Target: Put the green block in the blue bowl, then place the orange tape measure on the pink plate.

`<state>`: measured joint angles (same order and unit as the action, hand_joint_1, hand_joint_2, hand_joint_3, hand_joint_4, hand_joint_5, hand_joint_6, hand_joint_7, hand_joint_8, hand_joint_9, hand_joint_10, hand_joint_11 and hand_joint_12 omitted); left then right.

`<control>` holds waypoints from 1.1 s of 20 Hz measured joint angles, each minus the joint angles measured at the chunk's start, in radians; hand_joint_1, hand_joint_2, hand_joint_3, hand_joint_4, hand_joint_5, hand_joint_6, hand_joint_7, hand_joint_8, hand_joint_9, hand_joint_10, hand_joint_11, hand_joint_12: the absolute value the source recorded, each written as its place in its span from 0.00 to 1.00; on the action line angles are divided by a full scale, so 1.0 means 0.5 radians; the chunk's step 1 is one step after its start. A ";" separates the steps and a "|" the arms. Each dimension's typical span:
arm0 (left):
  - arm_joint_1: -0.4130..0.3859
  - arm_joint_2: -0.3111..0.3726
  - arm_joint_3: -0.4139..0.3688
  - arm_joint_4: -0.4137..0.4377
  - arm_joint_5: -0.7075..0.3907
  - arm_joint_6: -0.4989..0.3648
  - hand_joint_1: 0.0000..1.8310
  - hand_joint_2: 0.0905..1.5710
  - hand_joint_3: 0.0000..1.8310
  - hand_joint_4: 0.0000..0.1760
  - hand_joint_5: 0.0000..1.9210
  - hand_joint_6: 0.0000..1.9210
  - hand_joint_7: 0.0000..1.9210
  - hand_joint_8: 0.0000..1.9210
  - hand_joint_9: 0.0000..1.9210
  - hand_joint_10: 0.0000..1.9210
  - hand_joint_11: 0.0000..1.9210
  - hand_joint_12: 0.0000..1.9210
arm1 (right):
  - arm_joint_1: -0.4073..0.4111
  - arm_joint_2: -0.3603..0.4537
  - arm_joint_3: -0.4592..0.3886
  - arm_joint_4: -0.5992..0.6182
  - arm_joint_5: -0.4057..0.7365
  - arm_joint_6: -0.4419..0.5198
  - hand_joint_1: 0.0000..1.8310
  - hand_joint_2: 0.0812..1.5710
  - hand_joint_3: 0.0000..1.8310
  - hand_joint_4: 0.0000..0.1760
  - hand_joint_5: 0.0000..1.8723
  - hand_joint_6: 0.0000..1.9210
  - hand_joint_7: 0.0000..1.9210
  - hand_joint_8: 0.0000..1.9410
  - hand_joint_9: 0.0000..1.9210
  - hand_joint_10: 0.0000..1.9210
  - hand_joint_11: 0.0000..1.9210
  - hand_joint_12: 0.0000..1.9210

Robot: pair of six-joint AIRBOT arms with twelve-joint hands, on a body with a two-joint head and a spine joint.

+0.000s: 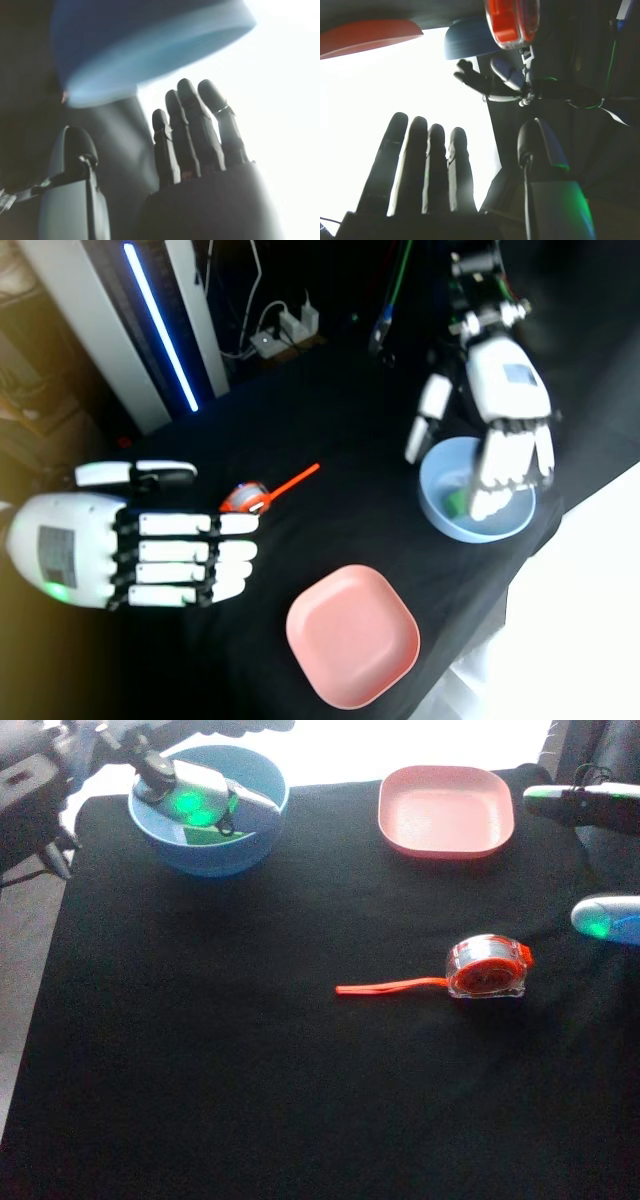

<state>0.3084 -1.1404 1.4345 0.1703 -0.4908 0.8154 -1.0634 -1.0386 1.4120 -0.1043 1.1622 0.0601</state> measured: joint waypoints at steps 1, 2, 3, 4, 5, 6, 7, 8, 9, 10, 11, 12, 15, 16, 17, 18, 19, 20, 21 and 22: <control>0.058 0.074 -0.077 0.005 -0.101 0.001 0.41 0.59 0.00 0.51 0.26 0.00 0.27 0.00 0.28 0.02 0.06 0.65 | 0.000 0.000 -0.007 -0.025 0.007 0.018 0.47 0.65 0.00 0.23 0.20 0.00 0.18 0.00 0.17 0.00 0.03 0.30; 0.114 0.134 -0.137 0.005 -0.172 0.001 0.41 0.60 0.00 0.43 0.25 0.00 0.27 0.00 0.28 0.01 0.05 0.62 | 0.002 -0.002 -0.010 -0.053 0.010 0.024 0.46 0.65 0.00 0.27 0.20 0.00 0.18 0.00 0.16 0.00 0.03 0.30; 0.177 0.185 -0.190 -0.011 -0.250 0.002 0.40 0.61 0.00 0.43 0.25 0.00 0.25 0.00 0.27 0.00 0.01 0.61 | 0.003 -0.005 -0.011 -0.089 0.012 0.029 0.45 0.64 0.00 0.45 0.20 0.00 0.16 0.00 0.16 0.00 0.03 0.34; 0.280 0.248 -0.254 -0.056 -0.352 -0.009 0.37 0.61 0.00 0.37 0.24 0.00 0.24 0.00 0.26 0.00 0.00 0.63 | 0.018 -0.016 -0.018 -0.132 0.013 0.034 0.43 0.65 0.00 0.58 0.18 0.00 0.16 0.00 0.17 0.00 0.03 0.41; 0.391 0.303 -0.306 -0.081 -0.452 -0.060 0.34 0.61 0.00 0.25 0.24 0.00 0.23 0.00 0.25 0.00 0.00 0.58 | 0.028 -0.028 -0.025 -0.166 0.018 0.040 0.43 0.64 0.00 0.82 0.18 0.00 0.16 0.00 0.17 0.00 0.01 0.49; 0.452 0.332 -0.334 -0.098 -0.511 -0.085 0.34 0.61 0.00 0.25 0.24 0.00 0.23 0.00 0.25 0.00 0.00 0.58 | 0.042 -0.032 -0.026 -0.192 0.017 0.042 0.43 0.64 0.00 0.82 0.18 0.00 0.16 0.00 0.17 0.00 0.01 0.49; 0.535 0.375 -0.387 -0.116 -0.587 -0.097 0.31 0.60 0.00 0.33 0.22 0.00 0.22 0.00 0.23 0.00 0.00 0.54 | 0.050 -0.034 -0.026 -0.213 0.012 0.043 0.46 0.63 0.00 0.87 0.19 0.00 0.17 0.00 0.19 0.00 0.02 0.52; 0.618 0.415 -0.440 -0.140 -0.669 -0.101 0.34 0.58 0.00 0.50 0.22 0.00 0.20 0.00 0.21 0.00 0.00 0.50 | 0.056 -0.037 -0.021 -0.222 0.012 0.043 0.49 0.62 0.00 0.83 0.19 0.00 0.18 0.00 0.19 0.00 0.01 0.52; 0.674 0.446 -0.484 -0.159 -0.729 -0.105 0.37 0.57 0.00 0.50 0.21 0.00 0.20 0.00 0.20 0.00 0.00 0.47 | 0.074 -0.050 -0.005 -0.233 0.008 0.043 0.51 0.62 0.00 0.77 0.20 0.00 0.19 0.00 0.19 0.00 0.01 0.52; 0.735 0.463 -0.515 -0.170 -0.790 -0.106 0.40 0.56 0.00 0.58 0.21 0.00 0.18 0.00 0.18 0.00 0.00 0.46 | 0.082 -0.060 0.008 -0.237 -0.017 0.043 0.49 0.63 0.00 0.74 0.21 0.00 0.20 0.00 0.20 0.00 0.00 0.56; 0.786 0.466 -0.528 -0.192 -0.851 -0.106 0.42 0.56 0.00 0.49 0.21 0.00 0.18 0.00 0.18 0.00 0.00 0.48 | 0.108 -0.076 0.027 -0.272 -0.056 0.043 0.49 0.63 0.00 0.73 0.21 0.00 0.20 0.00 0.20 0.00 0.00 0.56; 0.804 0.466 -0.528 -0.206 -0.856 -0.104 0.47 0.56 0.00 0.38 0.21 0.00 0.19 0.00 0.19 0.00 0.00 0.47 | 0.137 -0.093 0.042 -0.314 -0.104 0.043 0.53 0.62 0.00 0.75 0.22 0.00 0.22 0.00 0.22 0.00 0.00 0.62; 0.817 0.466 -0.528 -0.282 -0.880 -0.105 0.48 0.55 0.00 0.64 0.21 0.00 0.20 0.00 0.19 0.00 0.00 0.48 | 0.179 -0.137 0.076 -0.434 -0.203 0.043 0.55 0.62 0.00 0.41 0.27 0.00 0.26 0.00 0.26 0.01 0.03 0.60; 0.824 0.466 -0.528 -0.280 -0.893 -0.105 0.48 0.55 0.00 0.64 0.21 0.00 0.20 0.00 0.19 0.00 0.00 0.48 | 0.200 -0.143 0.083 -0.468 -0.233 0.043 0.55 0.62 0.00 0.41 0.27 0.00 0.26 0.00 0.26 0.01 0.03 0.60; 0.853 0.467 -0.545 -0.282 -0.914 -0.105 0.45 0.54 0.00 0.61 0.22 0.00 0.21 0.00 0.19 0.00 0.00 0.49 | 0.215 -0.151 0.098 -0.498 -0.261 0.044 0.55 0.62 0.00 0.36 0.28 0.00 0.28 0.00 0.27 0.01 0.05 0.55; 0.879 0.467 -0.555 -0.270 -0.919 -0.106 0.42 0.54 0.00 0.63 0.22 0.00 0.21 0.00 0.18 0.00 0.00 0.45 | 0.232 -0.151 0.111 -0.537 -0.295 0.044 0.54 0.62 0.00 0.35 0.32 0.00 0.31 0.00 0.30 0.01 0.09 0.50; 0.900 0.467 -0.562 -0.252 -0.920 -0.112 0.41 0.53 0.00 0.58 0.23 0.00 0.22 0.00 0.18 0.00 0.00 0.43 | 0.253 -0.159 0.128 -0.581 -0.326 0.044 0.55 0.62 0.00 0.31 0.33 0.00 0.32 0.01 0.31 0.01 0.11 0.49; 0.915 0.466 -0.566 -0.246 -0.914 -0.132 0.40 0.54 0.00 0.51 0.23 0.00 0.21 0.00 0.18 0.00 0.00 0.41 | 0.253 -0.172 0.141 -0.581 -0.347 0.044 0.57 0.63 0.00 0.29 0.35 0.00 0.36 0.01 0.36 0.02 0.15 0.56; 0.916 0.466 -0.565 -0.253 -0.913 -0.135 0.38 0.55 0.00 0.35 0.23 0.00 0.20 0.00 0.17 0.00 0.00 0.39 | 0.266 -0.192 0.155 -0.608 -0.388 0.043 0.62 0.64 0.00 0.00 0.42 0.00 0.43 0.02 0.46 0.07 0.26 0.64; 0.916 0.466 -0.565 -0.272 -0.913 -0.135 0.38 0.55 0.00 0.35 0.23 0.00 0.20 0.00 0.17 0.00 0.00 0.39 | 0.271 -0.210 0.166 -0.629 -0.408 0.043 0.62 0.64 0.00 0.00 0.42 0.00 0.43 0.02 0.46 0.07 0.26 0.64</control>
<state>0.7666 -0.9073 1.1519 0.0341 -0.9474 0.7479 -0.9279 -1.1435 1.4952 -0.4187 0.9581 0.0818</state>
